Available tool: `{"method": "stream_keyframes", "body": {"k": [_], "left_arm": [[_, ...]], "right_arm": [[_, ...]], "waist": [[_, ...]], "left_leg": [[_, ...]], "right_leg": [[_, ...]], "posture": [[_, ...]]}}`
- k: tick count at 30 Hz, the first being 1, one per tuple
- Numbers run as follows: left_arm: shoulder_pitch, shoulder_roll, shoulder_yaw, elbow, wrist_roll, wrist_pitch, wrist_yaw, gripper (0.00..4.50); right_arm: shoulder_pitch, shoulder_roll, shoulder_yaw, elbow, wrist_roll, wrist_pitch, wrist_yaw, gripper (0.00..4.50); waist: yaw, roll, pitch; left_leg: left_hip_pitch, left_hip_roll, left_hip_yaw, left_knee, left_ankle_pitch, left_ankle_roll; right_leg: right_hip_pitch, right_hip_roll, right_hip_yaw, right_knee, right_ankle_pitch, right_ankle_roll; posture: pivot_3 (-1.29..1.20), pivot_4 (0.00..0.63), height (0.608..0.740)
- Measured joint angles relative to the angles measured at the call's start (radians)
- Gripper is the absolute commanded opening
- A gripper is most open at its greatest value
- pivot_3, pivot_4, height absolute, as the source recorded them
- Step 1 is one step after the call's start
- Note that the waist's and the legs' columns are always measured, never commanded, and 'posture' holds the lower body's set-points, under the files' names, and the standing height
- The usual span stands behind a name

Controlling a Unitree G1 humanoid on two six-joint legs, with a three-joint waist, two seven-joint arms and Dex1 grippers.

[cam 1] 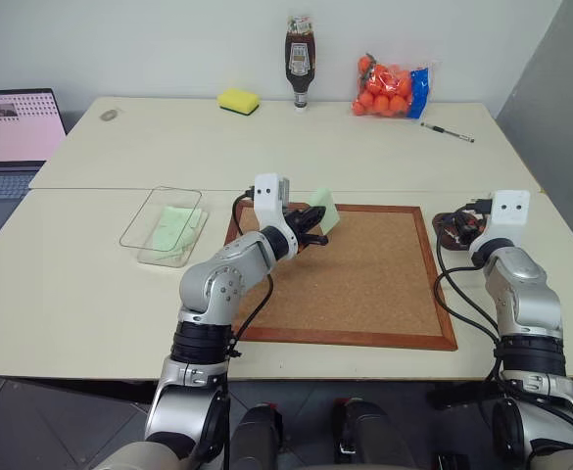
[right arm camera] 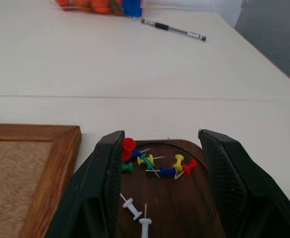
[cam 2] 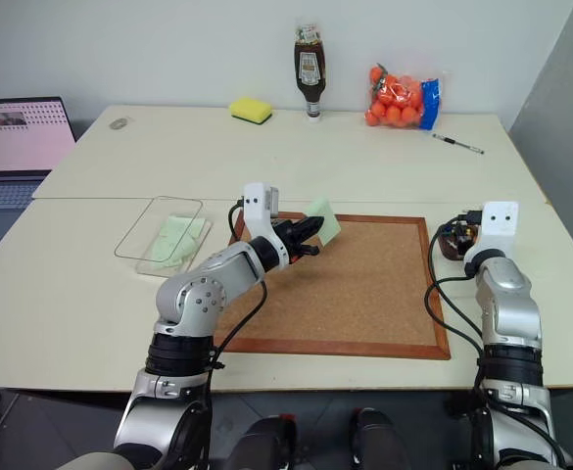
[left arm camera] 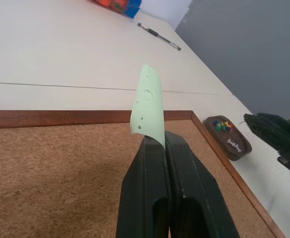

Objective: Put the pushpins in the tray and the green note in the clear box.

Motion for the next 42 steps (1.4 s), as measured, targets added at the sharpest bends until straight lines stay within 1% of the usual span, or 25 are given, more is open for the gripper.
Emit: {"method": "stream_keyframes", "body": {"k": [5, 9, 11, 15, 18, 21, 24, 28, 30, 33, 37, 40, 42], "left_arm": [[-0.004, 0.006, 0.002, 0.0, 0.047, -0.029, 0.001, 0.0], [-0.009, 0.005, 0.002, -0.001, 0.06, -0.035, -0.001, 0.0], [-0.009, 0.005, 0.002, -0.001, 0.066, -0.035, -0.003, 0.0], [-0.009, 0.004, 0.001, 0.0, 0.079, -0.036, -0.007, 0.0], [-0.009, 0.001, 0.0, -0.001, 0.083, -0.036, -0.02, 0.0], [-0.009, 0.005, 0.0, -0.005, 0.101, -0.041, -0.02, 0.0], [-0.009, 0.016, 0.005, -0.037, 0.139, -0.066, 0.0, 0.0], [-0.009, 0.047, 0.045, -0.093, 0.189, -0.077, 0.066, 0.0], [-0.009, 0.066, 0.066, -0.128, 0.214, -0.075, 0.1, 0.0], [0.003, 0.109, 0.114, -0.188, 0.248, -0.034, 0.165, 0.0], [0.028, 0.177, 0.192, -0.217, 0.285, 0.005, 0.216, 0.0], [0.043, 0.25, 0.227, -0.195, 0.324, 0.005, 0.22, 0.0], [0.044, 0.273, 0.263, -0.17, 0.339, 0.004, 0.224, 0.0]], "right_arm": [[0.079, 0.0, 0.0, -0.142, 0.021, 0.034, 0.008, 2.53], [0.096, -0.003, 0.002, -0.187, 0.019, 0.041, 0.006, 2.53], [0.101, -0.015, 0.012, -0.179, -0.005, 0.039, -0.002, 2.53], [0.097, -0.024, 0.022, -0.101, -0.037, 0.018, -0.005, 2.53], [0.071, -0.024, 0.026, -0.055, -0.037, 0.016, -0.004, 2.53], [0.056, -0.024, 0.026, -0.06, -0.021, 0.006, 0.014, 2.53], [0.079, -0.026, 0.041, -0.126, 0.04, -0.012, 0.121, 2.53], [0.141, -0.074, 0.137, -0.329, 0.164, -0.004, 0.345, 2.53], [0.142, -0.107, 0.182, -0.416, 0.214, 0.019, 0.43, 2.53], [0.118, -0.179, 0.256, -0.494, 0.271, 0.078, 0.54, 2.53], [0.023, -0.185, 0.324, -0.508, 0.287, 0.131, 0.579, 2.53], [-0.095, -0.16, 0.388, -0.451, 0.264, 0.161, 0.576, 2.53], [-0.15, -0.133, 0.418, -0.409, 0.249, 0.179, 0.568, 2.53]], "waist": [[-0.001, 0.0, 0.0], [-0.001, 0.0, 0.0], [-0.001, 0.0, 0.0], [-0.001, 0.0, 0.0], [-0.001, 0.0, 0.0], [-0.001, 0.0, 0.0], [-0.001, 0.0, 0.0], [-0.005, 0.0, 0.0], [-0.003, 0.0, 0.0], [-0.002, -0.001, 0.001], [-0.005, -0.002, 0.002], [-0.005, -0.003, 0.002], [-0.003, -0.003, 0.002]], "left_leg": [[0.0, 0.0, 0.0, 0.0, 0.0, 0.0], [0.001, 0.0, -0.001, 0.0, 0.0, 0.0], [0.0, 0.0, 0.0, 0.0, 0.0, 0.0], [0.0, 0.0, 0.0, 0.0, 0.0, 0.0], [0.0, 0.0, 0.0, 0.0, 0.0, 0.0], [0.0, 0.0, 0.0, 0.0, 0.0, 0.0], [0.0, 0.001, 0.0, 0.0, 0.0, 0.0], [0.0, 0.001, -0.001, -0.001, 0.0, 0.0], [0.001, 0.001, -0.002, 0.0, 0.0, 0.0], [0.001, 0.001, -0.002, 0.0, 0.0, 0.0], [0.001, 0.002, -0.002, 0.0, 0.0, 0.0], [0.002, 0.003, -0.002, 0.0, 0.0, 0.0], [0.001, 0.003, -0.003, 0.0, 0.0, 0.0]], "right_leg": [[0.0, 0.0, 0.0, 0.0, 0.0, 0.0], [0.0, 0.0, -0.001, 0.0, 0.0, 0.0], [0.0, 0.0, -0.001, 0.0, 0.0, 0.0], [0.0, 0.0, 0.0, 0.0, 0.0, 0.0], [0.0, 0.0, 0.0, 0.0, 0.0, 0.0], [0.0, 0.0, -0.001, 0.0, 0.0, 0.0], [0.0, 0.0, 0.0, 0.0, 0.0, 0.0], [0.0, 0.001, 0.0, 0.0, 0.0, 0.0], [0.001, 0.0, -0.002, 0.0, 0.0, 0.0], [0.001, 0.0, -0.002, 0.0, 0.0, 0.001], [0.001, 0.0, -0.002, 0.0, 0.0, 0.001], [0.0, 0.0, -0.002, 0.0, 0.0, 0.001], [0.0, 0.0, -0.003, 0.0, 0.0, 0.001]], "posture": [[0.0, 0.15, 0.74], [0.0, 0.15, 0.74], [0.0, 0.15, 0.74], [0.0, 0.15, 0.74], [0.0, 0.15, 0.74], [0.0, 0.15, 0.74], [0.0, 0.15, 0.74], [0.0, 0.15, 0.74], [0.0, 0.15, 0.74], [0.0, 0.15, 0.74], [0.0, 0.15, 0.74], [0.0, 0.15, 0.74], [0.0, 0.15, 0.74]]}}
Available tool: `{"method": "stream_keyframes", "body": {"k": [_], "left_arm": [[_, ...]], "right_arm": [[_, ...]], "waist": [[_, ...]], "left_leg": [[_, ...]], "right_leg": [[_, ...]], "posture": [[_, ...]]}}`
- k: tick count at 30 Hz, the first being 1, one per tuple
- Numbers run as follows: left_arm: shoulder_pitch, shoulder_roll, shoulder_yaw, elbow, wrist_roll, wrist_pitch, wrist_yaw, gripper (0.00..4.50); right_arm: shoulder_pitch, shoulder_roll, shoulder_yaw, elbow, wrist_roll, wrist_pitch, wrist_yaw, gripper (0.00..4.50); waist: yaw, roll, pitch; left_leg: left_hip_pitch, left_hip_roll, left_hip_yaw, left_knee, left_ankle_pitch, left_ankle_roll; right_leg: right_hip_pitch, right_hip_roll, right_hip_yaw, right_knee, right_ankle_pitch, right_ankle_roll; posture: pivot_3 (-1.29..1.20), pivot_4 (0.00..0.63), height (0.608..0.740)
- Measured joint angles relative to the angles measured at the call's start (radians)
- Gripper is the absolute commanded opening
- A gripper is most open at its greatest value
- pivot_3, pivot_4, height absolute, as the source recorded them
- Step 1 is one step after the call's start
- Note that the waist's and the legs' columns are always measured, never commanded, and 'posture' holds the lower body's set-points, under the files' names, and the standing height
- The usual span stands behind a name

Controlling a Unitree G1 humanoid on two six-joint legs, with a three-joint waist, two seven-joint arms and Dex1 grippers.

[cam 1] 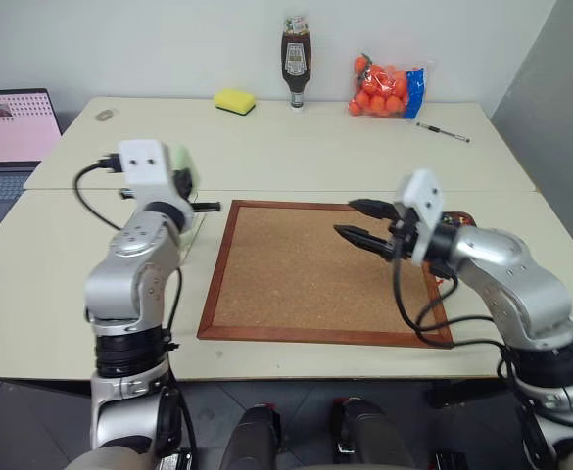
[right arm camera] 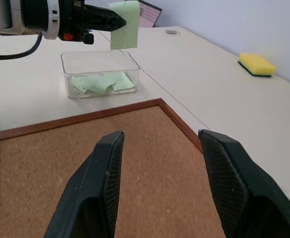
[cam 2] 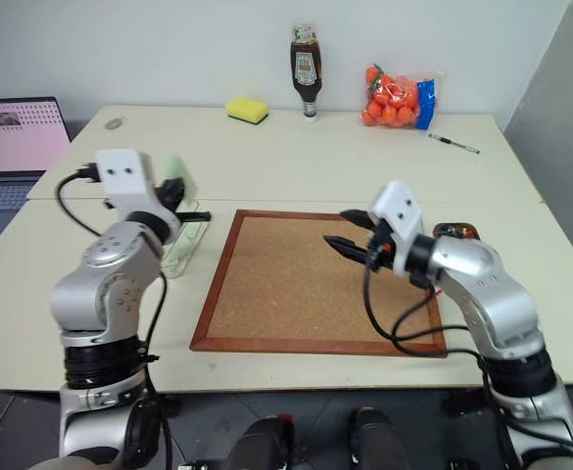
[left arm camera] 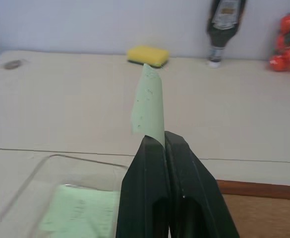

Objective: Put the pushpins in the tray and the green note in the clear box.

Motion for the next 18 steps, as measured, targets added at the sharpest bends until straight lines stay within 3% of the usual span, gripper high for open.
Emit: {"method": "stream_keyframes", "body": {"k": [7, 15, 18], "left_arm": [[0.006, -0.011, 0.066, 0.032, 0.027, 0.018, 0.063, 0.0], [0.017, -0.028, 0.089, 0.032, 0.039, 0.09, 0.107, 0.0], [0.017, -0.036, 0.091, 0.032, 0.039, 0.117, 0.112, 0.52]], "right_arm": [[-0.115, 0.062, 0.086, 0.12, -0.033, 0.035, 0.006, 2.53], [-0.142, 0.086, 0.108, 0.158, -0.062, 0.031, 0.022, 2.53], [-0.146, 0.089, 0.11, 0.158, -0.072, 0.03, 0.024, 2.54]], "waist": [[0.009, -0.003, 0.002], [0.005, -0.004, 0.002], [0.004, -0.004, 0.002]], "left_leg": [[-0.002, -0.002, -0.002, 0.001, 0.0, 0.0], [-0.001, 0.0, -0.003, 0.0, 0.0, 0.0], [0.0, 0.0, -0.003, 0.0, 0.0, 0.0]], "right_leg": [[0.0, -0.004, 0.001, -0.002, 0.0, 0.0], [-0.001, -0.004, -0.001, 0.0, 0.0, 0.0], [0.0, -0.004, 0.0, 0.001, 0.0, 0.0]], "posture": [[0.0, 0.15, 0.74], [0.0, 0.15, 0.74], [0.0, 0.15, 0.74]]}}
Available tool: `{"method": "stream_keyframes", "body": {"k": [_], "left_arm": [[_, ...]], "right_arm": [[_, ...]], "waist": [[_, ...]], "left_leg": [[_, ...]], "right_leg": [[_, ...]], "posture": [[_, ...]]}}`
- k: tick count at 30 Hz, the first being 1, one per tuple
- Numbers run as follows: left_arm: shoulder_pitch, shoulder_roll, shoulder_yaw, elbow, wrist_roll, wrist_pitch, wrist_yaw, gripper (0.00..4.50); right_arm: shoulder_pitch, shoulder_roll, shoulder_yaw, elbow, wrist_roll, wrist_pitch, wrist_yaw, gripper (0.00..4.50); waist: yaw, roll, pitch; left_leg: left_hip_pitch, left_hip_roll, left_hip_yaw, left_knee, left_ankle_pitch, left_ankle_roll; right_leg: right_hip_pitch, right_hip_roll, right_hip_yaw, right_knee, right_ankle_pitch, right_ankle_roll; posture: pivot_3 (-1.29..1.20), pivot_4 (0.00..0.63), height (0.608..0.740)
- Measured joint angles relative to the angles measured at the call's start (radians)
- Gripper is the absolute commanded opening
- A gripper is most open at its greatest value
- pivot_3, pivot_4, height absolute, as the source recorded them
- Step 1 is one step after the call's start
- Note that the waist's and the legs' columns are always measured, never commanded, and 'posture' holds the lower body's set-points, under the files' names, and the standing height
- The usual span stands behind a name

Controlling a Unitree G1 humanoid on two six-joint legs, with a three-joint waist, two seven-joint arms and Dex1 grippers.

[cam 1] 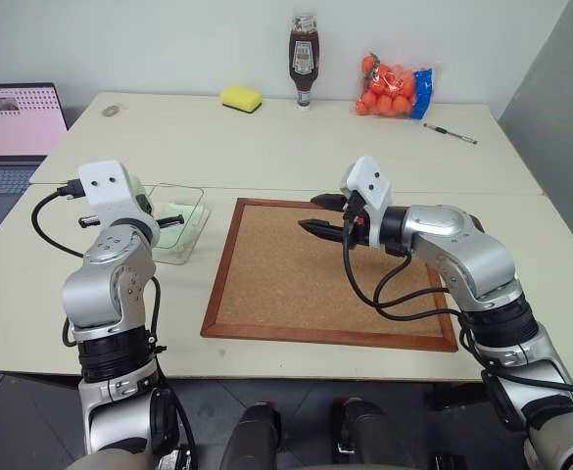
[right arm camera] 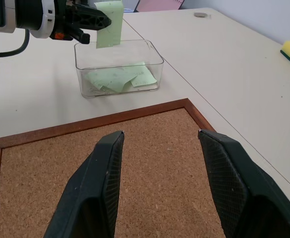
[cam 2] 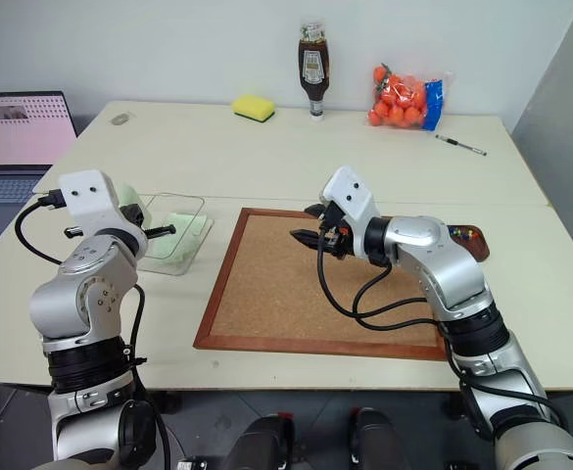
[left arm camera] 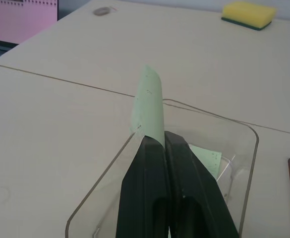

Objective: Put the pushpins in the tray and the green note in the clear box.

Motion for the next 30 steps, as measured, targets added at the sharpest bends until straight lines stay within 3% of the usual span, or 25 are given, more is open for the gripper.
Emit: {"method": "stream_keyframes", "body": {"k": [12, 17, 23, 30], "left_arm": [[0.005, -0.016, 0.012, -0.007, 0.025, 0.016, 0.017, 2.93], [0.031, -0.01, -0.045, -0.027, 0.066, -0.036, 0.005, 3.83], [0.028, -0.018, -0.154, -0.081, 0.064, -0.177, -0.117, 3.83], [0.058, -0.035, -0.313, -0.126, -0.011, -0.239, -0.35, 3.83]], "right_arm": [[0.0, 0.008, 0.001, 0.0, -0.01, 0.001, 0.004, 2.54], [0.005, 0.012, -0.001, -0.008, -0.01, 0.001, -0.004, 2.54], [0.107, 0.029, -0.087, -0.12, 0.027, 0.016, -0.058, 2.54], [0.305, 0.071, -0.252, -0.253, 0.028, 0.007, -0.232, 2.54]], "waist": [[0.0, 0.0, 0.0], [0.0, 0.0, 0.0], [0.008, 0.0, 0.0], [0.005, 0.0, 0.0]], "left_leg": [[0.0, 0.0, 0.0, 0.0, 0.0, 0.0], [0.0, 0.0, 0.0, 0.0, 0.0, 0.0], [-0.001, -0.001, 0.0, 0.0, 0.0, 0.0], [0.0, 0.0, 0.003, -0.001, 0.0, 0.0]], "right_leg": [[0.0, 0.0, 0.001, 0.0, 0.0, 0.0], [0.0, 0.0, 0.0, -0.001, 0.0, 0.0], [0.0, -0.001, 0.001, -0.001, 0.0, 0.0], [0.0, 0.0, 0.002, -0.001, -0.001, -0.001]], "posture": [[0.0, 0.15, 0.74], [0.0, 0.15, 0.74], [0.0, 0.15, 0.74], [0.0, 0.15, 0.74]]}}
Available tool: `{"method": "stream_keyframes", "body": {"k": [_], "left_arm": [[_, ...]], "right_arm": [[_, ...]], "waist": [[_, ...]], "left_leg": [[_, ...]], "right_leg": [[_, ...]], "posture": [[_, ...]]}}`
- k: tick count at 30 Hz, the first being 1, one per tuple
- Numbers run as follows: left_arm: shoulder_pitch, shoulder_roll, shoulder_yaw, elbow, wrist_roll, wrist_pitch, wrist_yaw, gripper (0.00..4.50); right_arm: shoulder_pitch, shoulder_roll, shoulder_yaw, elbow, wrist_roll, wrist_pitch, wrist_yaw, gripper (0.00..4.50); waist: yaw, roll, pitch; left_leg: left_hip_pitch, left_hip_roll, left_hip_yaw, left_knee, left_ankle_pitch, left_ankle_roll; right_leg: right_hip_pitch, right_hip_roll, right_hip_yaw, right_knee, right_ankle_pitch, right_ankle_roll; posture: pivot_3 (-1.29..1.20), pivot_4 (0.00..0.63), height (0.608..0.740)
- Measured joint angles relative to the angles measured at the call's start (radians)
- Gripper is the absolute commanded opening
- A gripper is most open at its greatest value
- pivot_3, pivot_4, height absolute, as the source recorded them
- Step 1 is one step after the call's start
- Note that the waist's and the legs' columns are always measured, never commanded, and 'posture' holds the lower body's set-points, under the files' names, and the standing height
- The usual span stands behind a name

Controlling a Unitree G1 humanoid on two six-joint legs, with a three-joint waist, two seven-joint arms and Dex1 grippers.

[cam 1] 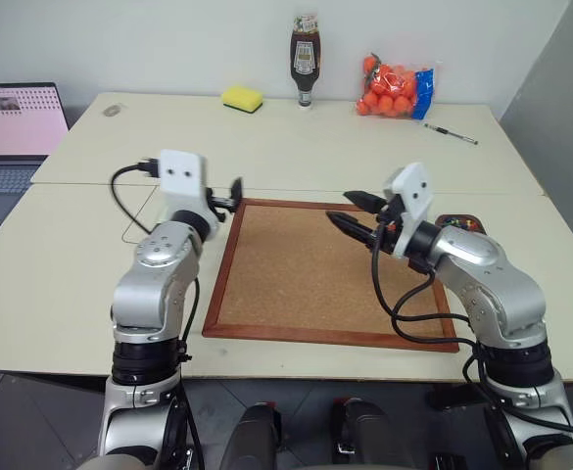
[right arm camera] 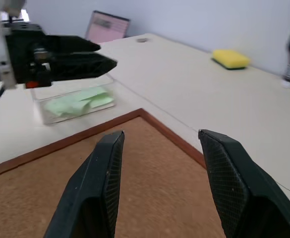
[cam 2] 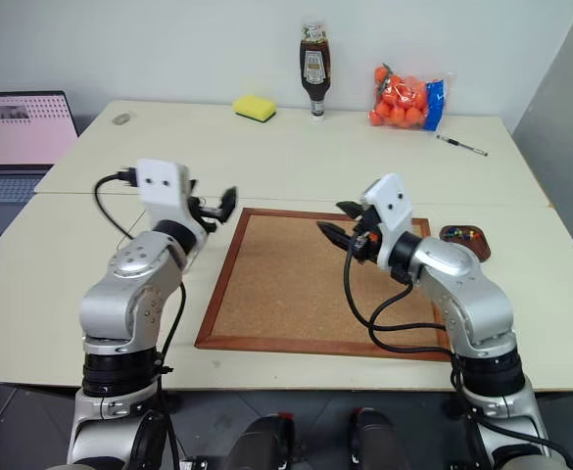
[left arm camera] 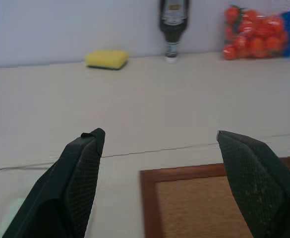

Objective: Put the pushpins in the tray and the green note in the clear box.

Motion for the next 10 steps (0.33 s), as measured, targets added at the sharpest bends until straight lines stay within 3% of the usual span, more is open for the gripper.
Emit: {"method": "stream_keyframes", "body": {"k": [6, 10], "left_arm": [[0.144, 0.012, -0.105, 0.021, -0.033, -0.102, -0.206, 3.83], [0.177, 0.006, -0.125, 0.07, -0.026, -0.165, -0.245, 3.83]], "right_arm": [[0.237, 0.057, -0.045, 0.007, -0.126, -0.15, -0.173, 2.54], [0.262, 0.087, -0.024, 0.028, -0.167, -0.216, -0.208, 2.54]], "waist": [[-0.007, 0.001, 0.0], [-0.01, 0.001, 0.0]], "left_leg": [[0.0, 0.001, 0.001, -0.001, 0.0, 0.0], [0.0, 0.002, 0.0, 0.001, 0.0, 0.0]], "right_leg": [[-0.001, 0.002, 0.0, 0.001, 0.0, -0.001], [-0.001, 0.002, -0.001, 0.001, 0.0, -0.001]], "posture": [[0.0, 0.15, 0.74], [0.0, 0.15, 0.74]]}}
